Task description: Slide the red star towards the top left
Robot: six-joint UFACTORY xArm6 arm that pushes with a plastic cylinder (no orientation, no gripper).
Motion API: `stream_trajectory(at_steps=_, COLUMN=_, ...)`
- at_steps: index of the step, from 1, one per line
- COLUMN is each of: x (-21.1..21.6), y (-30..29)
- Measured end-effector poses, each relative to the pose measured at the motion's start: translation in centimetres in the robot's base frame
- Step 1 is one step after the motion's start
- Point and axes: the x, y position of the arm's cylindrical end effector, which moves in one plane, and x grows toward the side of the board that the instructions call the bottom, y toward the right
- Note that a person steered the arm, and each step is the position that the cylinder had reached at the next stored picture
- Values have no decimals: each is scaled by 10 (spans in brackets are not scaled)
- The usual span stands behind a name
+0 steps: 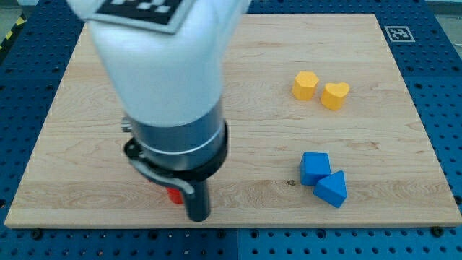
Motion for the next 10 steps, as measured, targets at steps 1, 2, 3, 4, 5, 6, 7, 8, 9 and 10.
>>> stream_trajectory(at_steps=1, x=0, y=0)
stream_trajectory(at_steps=2, x=-2, y=-10)
stream_trajectory(at_steps=3, x=-14, y=-24)
stream_trajectory(at_steps=4, x=-29, y=-29)
stream_trajectory(at_steps=5, x=-39, y=-33)
stream_trajectory(at_steps=6, x=-41, y=-51)
stream_trajectory(at_steps=7, x=-43, y=-69)
stream_trajectory(at_steps=8, x=-44, y=-72)
stream_trajectory(at_steps=9, x=-48, y=-77)
stream_trajectory(at_steps=10, x=-51, y=-90)
